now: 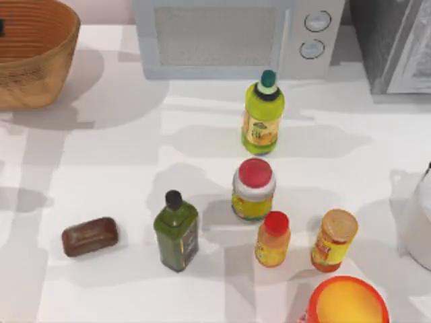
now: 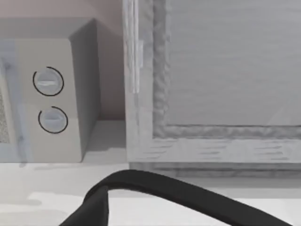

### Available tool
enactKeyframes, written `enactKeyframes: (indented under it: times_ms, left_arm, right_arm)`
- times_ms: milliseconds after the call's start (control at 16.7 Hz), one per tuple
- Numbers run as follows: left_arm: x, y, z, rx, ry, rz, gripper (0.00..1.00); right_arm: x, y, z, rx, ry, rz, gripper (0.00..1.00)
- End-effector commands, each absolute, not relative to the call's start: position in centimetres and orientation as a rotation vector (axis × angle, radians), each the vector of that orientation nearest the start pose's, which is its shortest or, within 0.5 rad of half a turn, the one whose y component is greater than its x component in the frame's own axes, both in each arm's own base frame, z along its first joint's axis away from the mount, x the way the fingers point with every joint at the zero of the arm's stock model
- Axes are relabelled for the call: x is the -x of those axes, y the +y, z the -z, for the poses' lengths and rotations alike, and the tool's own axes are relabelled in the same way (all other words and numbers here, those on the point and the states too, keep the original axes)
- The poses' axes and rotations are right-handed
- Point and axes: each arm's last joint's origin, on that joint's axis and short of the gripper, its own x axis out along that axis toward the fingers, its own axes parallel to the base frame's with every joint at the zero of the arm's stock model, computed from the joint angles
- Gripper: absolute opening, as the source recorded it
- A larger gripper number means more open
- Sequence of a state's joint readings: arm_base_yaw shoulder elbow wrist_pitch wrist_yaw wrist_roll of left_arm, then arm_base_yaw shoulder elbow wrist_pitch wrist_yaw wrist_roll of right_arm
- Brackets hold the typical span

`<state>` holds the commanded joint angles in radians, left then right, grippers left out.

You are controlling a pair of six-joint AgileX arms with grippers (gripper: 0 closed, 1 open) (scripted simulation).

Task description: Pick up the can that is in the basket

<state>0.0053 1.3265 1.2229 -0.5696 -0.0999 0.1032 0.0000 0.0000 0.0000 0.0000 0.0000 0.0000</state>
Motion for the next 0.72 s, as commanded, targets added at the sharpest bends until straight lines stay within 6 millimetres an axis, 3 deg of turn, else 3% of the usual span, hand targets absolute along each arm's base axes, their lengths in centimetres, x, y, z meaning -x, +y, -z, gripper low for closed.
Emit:
enactKeyframes:
  times_ms: [180, 360, 540, 720]
  left_arm:
    - [-20.3, 0.1, -31.0, -0.108, 0.489, -0.065, 0.0]
    - [-14.5, -0.1, -26.5, -0.079, 0.316, -0.049, 0.0]
    - [-11.7, -0.2, -21.5, -0.046, 0.171, -0.029, 0.0]
    - [-10.8, -0.2, -17.9, -0.018, 0.066, -0.01, 0.0]
  right_arm:
    - [-10.6, -0.1, -16.0, 0.0, 0.0, 0.0, 1.0]
    - [-10.6, -0.1, -16.0, 0.0, 0.0, 0.0, 1.0]
    - [-10.6, -0.1, -16.0, 0.0, 0.0, 0.0, 1.0]
    - [-10.6, -0.1, -16.0, 0.0, 0.0, 0.0, 1.0]
